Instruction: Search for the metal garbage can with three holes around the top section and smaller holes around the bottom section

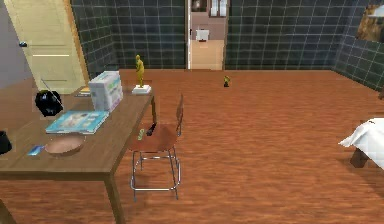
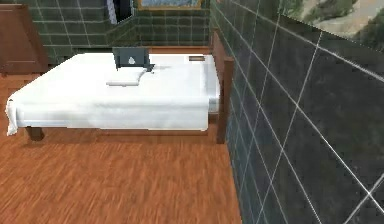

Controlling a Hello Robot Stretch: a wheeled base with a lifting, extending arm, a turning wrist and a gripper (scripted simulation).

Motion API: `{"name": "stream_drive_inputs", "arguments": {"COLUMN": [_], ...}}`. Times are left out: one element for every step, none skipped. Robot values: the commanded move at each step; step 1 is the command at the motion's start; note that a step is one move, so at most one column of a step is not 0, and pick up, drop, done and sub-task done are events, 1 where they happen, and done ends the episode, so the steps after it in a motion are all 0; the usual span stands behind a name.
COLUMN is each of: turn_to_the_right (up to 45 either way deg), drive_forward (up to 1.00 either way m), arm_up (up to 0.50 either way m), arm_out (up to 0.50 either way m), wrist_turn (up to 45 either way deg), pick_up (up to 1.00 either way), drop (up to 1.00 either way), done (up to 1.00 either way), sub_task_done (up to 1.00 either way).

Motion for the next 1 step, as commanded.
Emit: {"name": "stream_drive_inputs", "arguments": {"turn_to_the_right": [0.0], "drive_forward": [0.05], "arm_up": [0.0], "arm_out": [0.0], "wrist_turn": [0.0], "pick_up": [0.0], "drop": [0.0], "done": [0.0], "sub_task_done": [0.0]}}
